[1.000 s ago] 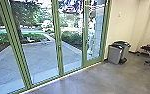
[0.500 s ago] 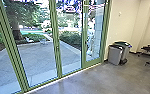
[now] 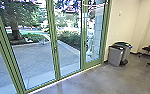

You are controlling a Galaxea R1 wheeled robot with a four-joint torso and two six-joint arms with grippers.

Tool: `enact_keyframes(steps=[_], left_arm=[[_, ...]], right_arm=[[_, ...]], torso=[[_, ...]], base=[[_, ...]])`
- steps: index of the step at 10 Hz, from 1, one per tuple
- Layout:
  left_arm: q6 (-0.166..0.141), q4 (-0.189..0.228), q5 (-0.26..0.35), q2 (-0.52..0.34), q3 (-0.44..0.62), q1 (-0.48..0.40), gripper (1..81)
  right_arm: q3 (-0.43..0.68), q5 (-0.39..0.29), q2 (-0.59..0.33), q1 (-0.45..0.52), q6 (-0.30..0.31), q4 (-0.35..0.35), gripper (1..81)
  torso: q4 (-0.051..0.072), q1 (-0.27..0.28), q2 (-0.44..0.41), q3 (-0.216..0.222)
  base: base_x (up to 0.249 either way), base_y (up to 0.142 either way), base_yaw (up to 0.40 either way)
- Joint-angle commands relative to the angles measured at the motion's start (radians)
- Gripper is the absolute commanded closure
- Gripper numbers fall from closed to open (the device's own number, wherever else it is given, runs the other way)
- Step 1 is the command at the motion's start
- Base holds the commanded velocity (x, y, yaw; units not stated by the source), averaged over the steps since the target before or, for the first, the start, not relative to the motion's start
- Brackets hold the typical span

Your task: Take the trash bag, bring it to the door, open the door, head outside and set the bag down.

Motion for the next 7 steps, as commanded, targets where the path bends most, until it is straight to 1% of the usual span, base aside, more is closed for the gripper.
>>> enact_keyframes(steps=[1, 3, 7], left_arm=[[0.003, 0.01, 0.06, 0.001, 0.001, -0.051, 81.1], [0.003, 0.01, 0.06, -0.001, 0.001, -0.051, 81.1], [0.003, 0.01, 0.06, 0.001, 0.001, -0.051, 81.1]], right_arm=[[0.005, -0.059, 0.009, 0.045, -0.008, -0.008, 1.0], [0.008, -0.059, 0.009, 0.044, -0.008, -0.008, 1.0], [0.005, -0.059, 0.009, 0.042, -0.008, -0.008, 1.0]], torso=[[0.0, 0.0, 0.0, 0.0], [0.0, 0.0, 0.0, 0.0], [0.0, 0.001, 0.0, 0.0]], base=[[0.16, -0.107, 0.0], [0.16, -0.107, 0.0], [0.141, -0.125, 0.0]])
